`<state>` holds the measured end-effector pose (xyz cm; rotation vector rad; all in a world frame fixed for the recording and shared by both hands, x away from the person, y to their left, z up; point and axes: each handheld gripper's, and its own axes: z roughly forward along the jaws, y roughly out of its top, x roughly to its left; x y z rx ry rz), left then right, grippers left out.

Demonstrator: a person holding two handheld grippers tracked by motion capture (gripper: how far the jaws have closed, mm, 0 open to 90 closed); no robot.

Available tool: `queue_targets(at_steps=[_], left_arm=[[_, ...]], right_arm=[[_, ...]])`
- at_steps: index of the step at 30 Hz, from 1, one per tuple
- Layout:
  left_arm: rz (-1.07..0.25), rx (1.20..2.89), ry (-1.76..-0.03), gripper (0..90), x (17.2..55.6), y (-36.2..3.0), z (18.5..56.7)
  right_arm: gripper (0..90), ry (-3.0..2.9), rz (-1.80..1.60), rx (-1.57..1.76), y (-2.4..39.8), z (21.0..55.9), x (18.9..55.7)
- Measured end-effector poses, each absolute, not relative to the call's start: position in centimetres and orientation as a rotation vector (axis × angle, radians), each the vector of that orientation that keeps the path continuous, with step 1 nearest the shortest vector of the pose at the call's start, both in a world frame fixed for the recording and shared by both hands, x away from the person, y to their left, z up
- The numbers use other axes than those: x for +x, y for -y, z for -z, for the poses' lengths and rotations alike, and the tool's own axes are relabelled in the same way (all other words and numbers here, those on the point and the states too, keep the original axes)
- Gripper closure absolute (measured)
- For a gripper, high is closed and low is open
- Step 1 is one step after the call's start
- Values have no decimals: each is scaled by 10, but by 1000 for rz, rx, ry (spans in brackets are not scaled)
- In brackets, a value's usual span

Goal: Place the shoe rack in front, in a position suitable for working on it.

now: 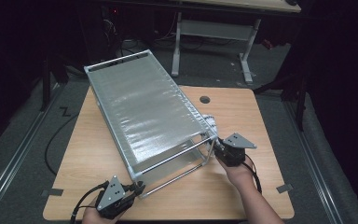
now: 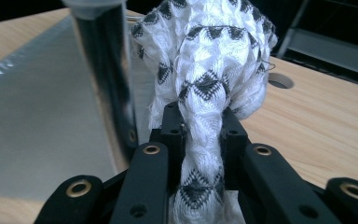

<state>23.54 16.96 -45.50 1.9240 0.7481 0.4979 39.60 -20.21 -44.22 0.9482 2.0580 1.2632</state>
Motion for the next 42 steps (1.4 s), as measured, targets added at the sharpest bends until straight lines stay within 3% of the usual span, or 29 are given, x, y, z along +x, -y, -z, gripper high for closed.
queue_targets(at_steps=[15,34,42], left_arm=[[-483,1917,-751,811,248,-161,455],[-361,1952,-557,813,288,-110,456],[-355,1943,-560,812,298,-107,457]], right_arm=[[786,-2042,-1260,978,220,443,379],[785,-1881,-1125,1173,295,444,305],[780,-1864,-1109,1172,305,441,283]])
